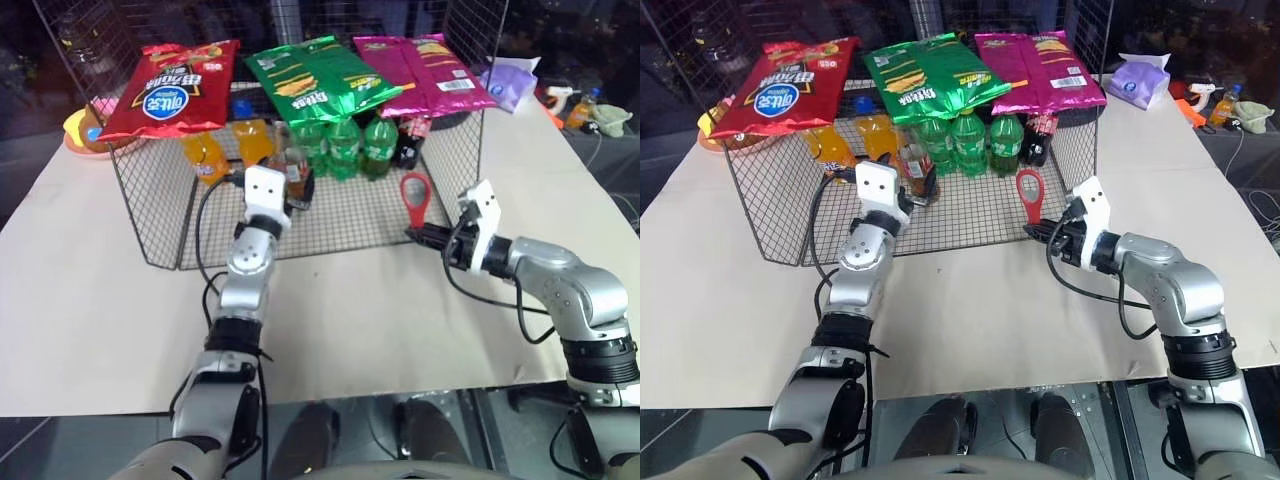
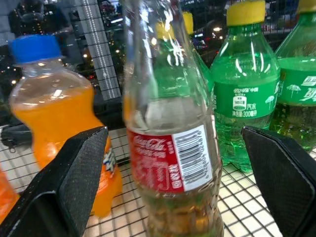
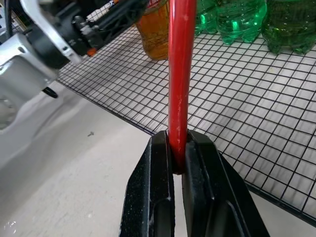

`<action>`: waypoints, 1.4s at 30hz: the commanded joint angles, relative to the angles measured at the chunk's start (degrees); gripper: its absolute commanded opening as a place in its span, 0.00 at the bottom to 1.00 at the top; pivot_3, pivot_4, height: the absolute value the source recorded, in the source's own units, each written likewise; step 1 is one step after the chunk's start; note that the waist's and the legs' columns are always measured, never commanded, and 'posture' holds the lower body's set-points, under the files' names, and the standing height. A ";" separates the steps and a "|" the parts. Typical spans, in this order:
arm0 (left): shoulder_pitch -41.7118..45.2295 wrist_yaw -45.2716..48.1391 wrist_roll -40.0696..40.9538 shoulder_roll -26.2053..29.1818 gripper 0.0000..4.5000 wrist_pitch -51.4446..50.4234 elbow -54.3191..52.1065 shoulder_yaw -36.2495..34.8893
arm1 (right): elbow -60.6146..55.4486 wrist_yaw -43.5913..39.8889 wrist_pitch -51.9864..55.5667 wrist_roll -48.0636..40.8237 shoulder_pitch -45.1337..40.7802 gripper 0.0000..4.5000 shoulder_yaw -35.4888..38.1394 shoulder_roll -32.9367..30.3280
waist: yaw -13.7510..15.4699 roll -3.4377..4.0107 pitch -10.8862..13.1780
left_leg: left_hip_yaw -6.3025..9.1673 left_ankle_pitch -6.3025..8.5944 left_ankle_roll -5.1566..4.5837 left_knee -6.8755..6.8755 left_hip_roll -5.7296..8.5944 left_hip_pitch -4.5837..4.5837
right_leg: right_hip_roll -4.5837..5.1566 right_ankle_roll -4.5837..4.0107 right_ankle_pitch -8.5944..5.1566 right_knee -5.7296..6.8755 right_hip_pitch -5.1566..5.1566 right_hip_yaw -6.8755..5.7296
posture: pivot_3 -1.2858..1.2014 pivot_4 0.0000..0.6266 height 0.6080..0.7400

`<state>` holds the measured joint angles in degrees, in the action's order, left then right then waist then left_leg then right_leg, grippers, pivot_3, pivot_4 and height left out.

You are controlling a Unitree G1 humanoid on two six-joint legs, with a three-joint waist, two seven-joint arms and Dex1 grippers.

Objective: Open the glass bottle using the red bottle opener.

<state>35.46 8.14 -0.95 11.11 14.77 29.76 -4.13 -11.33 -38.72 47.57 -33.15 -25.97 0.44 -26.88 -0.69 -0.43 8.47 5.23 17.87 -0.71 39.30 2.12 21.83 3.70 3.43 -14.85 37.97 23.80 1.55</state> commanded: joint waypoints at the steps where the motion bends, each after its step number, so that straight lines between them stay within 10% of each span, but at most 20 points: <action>1: 2.99 -0.77 -0.49 0.07 0.99 3.99 3.63 0.17 | -3.50 0.71 -1.36 -0.24 0.34 0.00 0.51 0.45 | -0.03 0.00 0.00 | 0.01 0.00 0.00 0.00 0.01 0.00 | 0.00 0.00 0.00 0.00 0.00 -0.01 | 0.52 0.24 1.00; 16: 13.33 -1.87 -0.95 0.60 0.99 9.82 21.81 -0.19 | -4.85 1.07 -1.68 0.99 2.19 0.00 0.10 -0.16 | -0.12 -0.01 0.00 | 0.07 0.00 0.00 0.01 0.18 0.03 | 0.02 0.00 0.00 0.02 0.02 -0.06 | 0.52 0.24 1.00; 21: 13.72 -2.22 -0.66 0.30 0.63 10.96 22.76 -0.29 | -4.74 1.00 -1.90 1.23 2.30 0.00 0.06 -0.17 | -0.09 -0.01 0.00 | 0.07 0.00 0.00 0.01 0.18 0.03 | 0.03 0.00 0.00 0.03 0.02 -0.06 | 0.52 0.24 1.00; 24: 13.29 -2.46 -0.52 0.29 0.62 11.21 22.26 -0.41 | -4.65 1.00 -2.06 1.37 2.41 0.00 0.02 -0.20 | -0.09 -0.01 0.00 | 0.07 0.00 0.00 0.02 0.19 0.03 | 0.04 0.00 0.00 0.02 0.02 -0.06 | 0.52 0.24 1.00; 42: -2.96 -2.95 -0.50 -0.43 0.62 -7.34 -12.61 1.75 | -2.94 -0.26 -3.37 2.97 2.49 0.00 -1.33 -0.24 | -0.25 -0.01 0.00 | 0.05 0.00 0.00 0.02 0.10 0.05 | 0.05 0.00 0.00 0.06 0.06 -0.01 | 0.52 0.24 1.00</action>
<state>32.67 4.28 -2.04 10.59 9.05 24.07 -2.68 -13.30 -38.40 45.59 -30.09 -22.86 -1.35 -26.78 -0.94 -0.43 8.47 5.28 17.86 -0.70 39.32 2.22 21.87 3.75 3.43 -14.85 38.03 23.86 1.54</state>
